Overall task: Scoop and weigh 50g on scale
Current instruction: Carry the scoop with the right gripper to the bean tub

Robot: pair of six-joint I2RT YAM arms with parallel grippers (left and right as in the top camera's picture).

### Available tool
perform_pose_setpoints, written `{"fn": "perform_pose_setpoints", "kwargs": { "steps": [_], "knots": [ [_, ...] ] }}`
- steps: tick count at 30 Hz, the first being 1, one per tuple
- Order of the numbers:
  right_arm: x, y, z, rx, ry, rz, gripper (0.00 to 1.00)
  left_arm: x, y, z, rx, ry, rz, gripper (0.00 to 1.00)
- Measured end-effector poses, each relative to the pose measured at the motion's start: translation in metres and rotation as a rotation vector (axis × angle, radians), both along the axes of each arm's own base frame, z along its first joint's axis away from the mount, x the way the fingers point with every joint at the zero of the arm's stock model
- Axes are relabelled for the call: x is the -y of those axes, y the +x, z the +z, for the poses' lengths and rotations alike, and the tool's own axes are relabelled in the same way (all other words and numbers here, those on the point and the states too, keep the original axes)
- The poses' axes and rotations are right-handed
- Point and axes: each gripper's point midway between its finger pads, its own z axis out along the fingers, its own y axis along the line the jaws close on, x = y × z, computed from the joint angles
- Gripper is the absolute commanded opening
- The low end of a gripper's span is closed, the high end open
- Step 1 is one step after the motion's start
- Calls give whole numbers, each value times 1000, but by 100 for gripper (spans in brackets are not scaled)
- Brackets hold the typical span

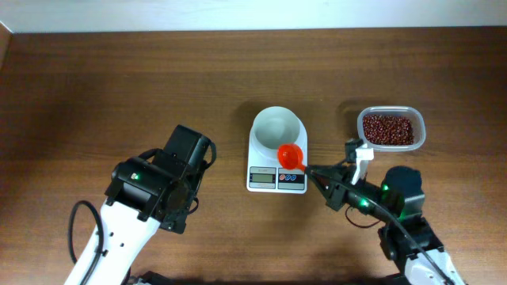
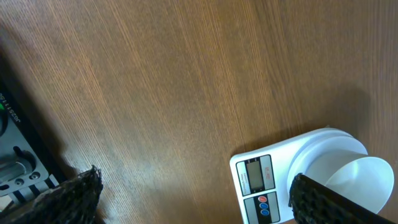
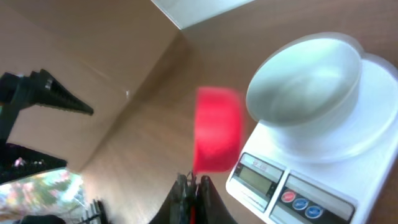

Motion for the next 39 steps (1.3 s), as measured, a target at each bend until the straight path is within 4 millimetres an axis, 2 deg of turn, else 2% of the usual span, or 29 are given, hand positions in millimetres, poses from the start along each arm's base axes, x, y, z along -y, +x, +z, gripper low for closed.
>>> {"fn": "perform_pose_setpoints", "kwargs": {
  "steps": [3,5,7,10,11,16,18,21,25,28,35,39],
  "knots": [
    [7,10,59,48,-83,-34,4,0,0,0,2,-1,0,99],
    [16,5,78,29,-130,-74,4,0,1,0,2,-1,0,99],
    [32,-6,114,67,-182,-145,4,0,1,0,2,-1,0,99],
    [53,-29,139,98,-226,-238,4,0,1,0,2,-1,0,99],
    [57,-41,158,162,-208,-255,4,0,1,0,3,-2,0,99],
    [73,-88,198,362,-156,-312,4,0,1,0,2,-1,0,99],
    [84,-93,199,383,-183,-369,4,0,1,0,3,-1,0,99],
    [118,-84,173,310,-330,-536,4,0,1,0,3,-1,0,99],
    [143,-78,171,306,-401,-670,4,0,1,0,3,-1,0,99],
    [148,-79,168,293,-423,-690,4,0,1,0,3,-1,0,99],
    [152,-89,137,182,-500,-664,4,0,1,0,3,-1,0,99],
    [152,-89,136,161,-474,-677,4,0,1,0,3,-1,0,99]
  ]
}}
